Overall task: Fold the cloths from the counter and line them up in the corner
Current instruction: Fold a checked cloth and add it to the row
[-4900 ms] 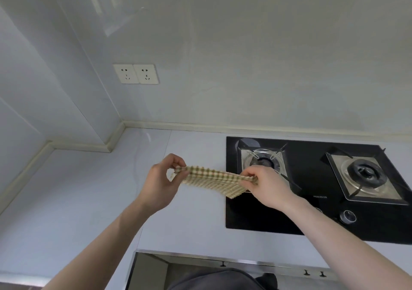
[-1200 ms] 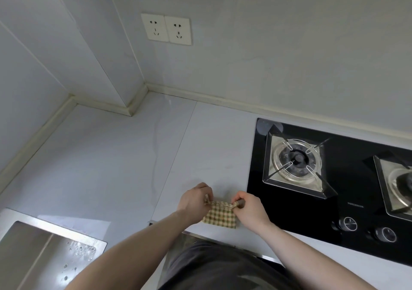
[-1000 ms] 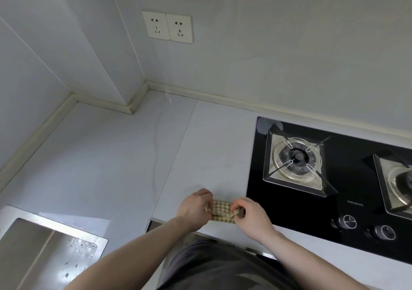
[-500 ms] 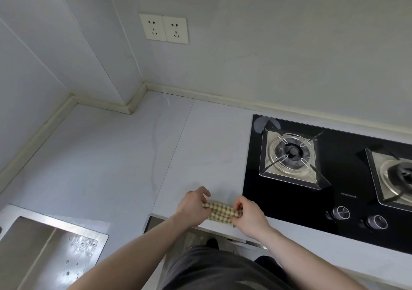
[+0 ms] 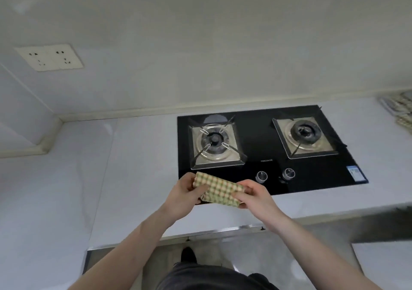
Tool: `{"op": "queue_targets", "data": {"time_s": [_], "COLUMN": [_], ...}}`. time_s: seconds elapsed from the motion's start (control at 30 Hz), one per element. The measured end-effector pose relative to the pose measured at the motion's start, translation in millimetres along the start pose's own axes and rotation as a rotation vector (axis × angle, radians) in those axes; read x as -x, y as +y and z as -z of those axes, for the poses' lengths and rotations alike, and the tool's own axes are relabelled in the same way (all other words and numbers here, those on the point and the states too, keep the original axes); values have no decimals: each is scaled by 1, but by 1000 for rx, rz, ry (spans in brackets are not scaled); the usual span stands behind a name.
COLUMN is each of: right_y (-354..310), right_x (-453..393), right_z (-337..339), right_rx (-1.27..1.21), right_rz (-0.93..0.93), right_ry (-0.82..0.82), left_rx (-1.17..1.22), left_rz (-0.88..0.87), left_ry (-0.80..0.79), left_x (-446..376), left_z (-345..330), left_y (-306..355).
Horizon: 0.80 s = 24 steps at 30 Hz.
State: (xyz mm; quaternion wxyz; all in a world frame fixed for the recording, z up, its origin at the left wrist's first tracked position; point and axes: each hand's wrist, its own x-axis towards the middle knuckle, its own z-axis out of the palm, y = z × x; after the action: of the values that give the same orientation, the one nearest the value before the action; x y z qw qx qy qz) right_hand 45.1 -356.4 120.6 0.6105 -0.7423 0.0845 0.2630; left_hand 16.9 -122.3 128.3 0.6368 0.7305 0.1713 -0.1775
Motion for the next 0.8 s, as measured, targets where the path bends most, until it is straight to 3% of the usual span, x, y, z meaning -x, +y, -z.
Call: {"op": "queue_targets", "data": {"time_s": [0.43, 0.8], "right_y": [47, 79], "right_x": [113, 149], "right_z": [255, 394], "right_rx": [-241, -309], "right_rz": [66, 70], "right_ry": [346, 569], "left_rx": [-172, -390], "left_rz": [-126, -258], "left_ry": [-270, -417], "left_x": [-2, -40], "left_z": [-270, -435], "left_y": [108, 159]}}
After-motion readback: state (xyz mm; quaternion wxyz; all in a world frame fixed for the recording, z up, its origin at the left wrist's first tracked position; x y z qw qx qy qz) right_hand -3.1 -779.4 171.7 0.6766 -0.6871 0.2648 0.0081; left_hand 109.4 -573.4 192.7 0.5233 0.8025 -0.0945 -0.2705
